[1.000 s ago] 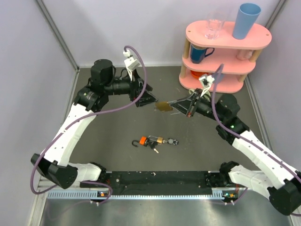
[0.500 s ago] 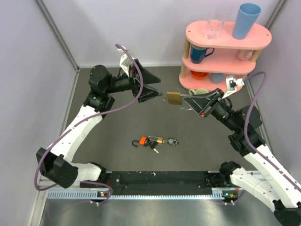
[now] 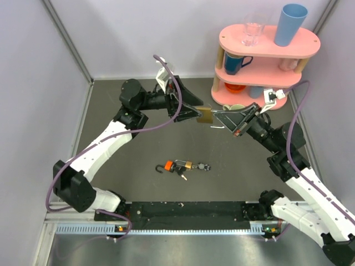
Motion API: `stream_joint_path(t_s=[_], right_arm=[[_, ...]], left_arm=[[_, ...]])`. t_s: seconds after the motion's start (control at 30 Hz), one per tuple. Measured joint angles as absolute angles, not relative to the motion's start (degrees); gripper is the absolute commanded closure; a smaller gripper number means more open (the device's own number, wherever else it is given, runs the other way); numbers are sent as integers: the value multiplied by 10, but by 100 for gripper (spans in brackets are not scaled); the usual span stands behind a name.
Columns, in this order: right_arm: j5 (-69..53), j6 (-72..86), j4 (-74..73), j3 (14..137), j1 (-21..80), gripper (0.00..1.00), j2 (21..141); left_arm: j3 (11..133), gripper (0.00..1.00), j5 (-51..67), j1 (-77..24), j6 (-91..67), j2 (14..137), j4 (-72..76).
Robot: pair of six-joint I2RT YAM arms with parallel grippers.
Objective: Lock with the key
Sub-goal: Pick up the lock from the center of the board.
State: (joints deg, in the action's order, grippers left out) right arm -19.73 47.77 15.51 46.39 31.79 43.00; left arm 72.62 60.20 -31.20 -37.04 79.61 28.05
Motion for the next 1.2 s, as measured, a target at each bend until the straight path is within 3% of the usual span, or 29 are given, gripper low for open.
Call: stream_joint_path(t_s=[0.47,0.57,0.63,0.7,0.73,0.93,1.2], right_arm=[[-197,492,184,464,318,100,433],[-194,493,185,464,318,100,435],[-194,493,184,464,318,100,437],[-189,493,184,464,317,100,439],[-187,494,184,464,317,100,440],[-188,500,193,464,317,99,440],[-182,487,184,464,318,50,439]], left_arm=[[726,51,609,-341,-376,832,287],[726,59,613,-343,-379,836,292],[726,70,618,-345,-381,839,301],[726,82,625,-347,-387,840,309],[726,97,628,-347,-391,840,314],[726,100,648,-348,-422,846,361],[726,100,646,-346,-434,850,346]])
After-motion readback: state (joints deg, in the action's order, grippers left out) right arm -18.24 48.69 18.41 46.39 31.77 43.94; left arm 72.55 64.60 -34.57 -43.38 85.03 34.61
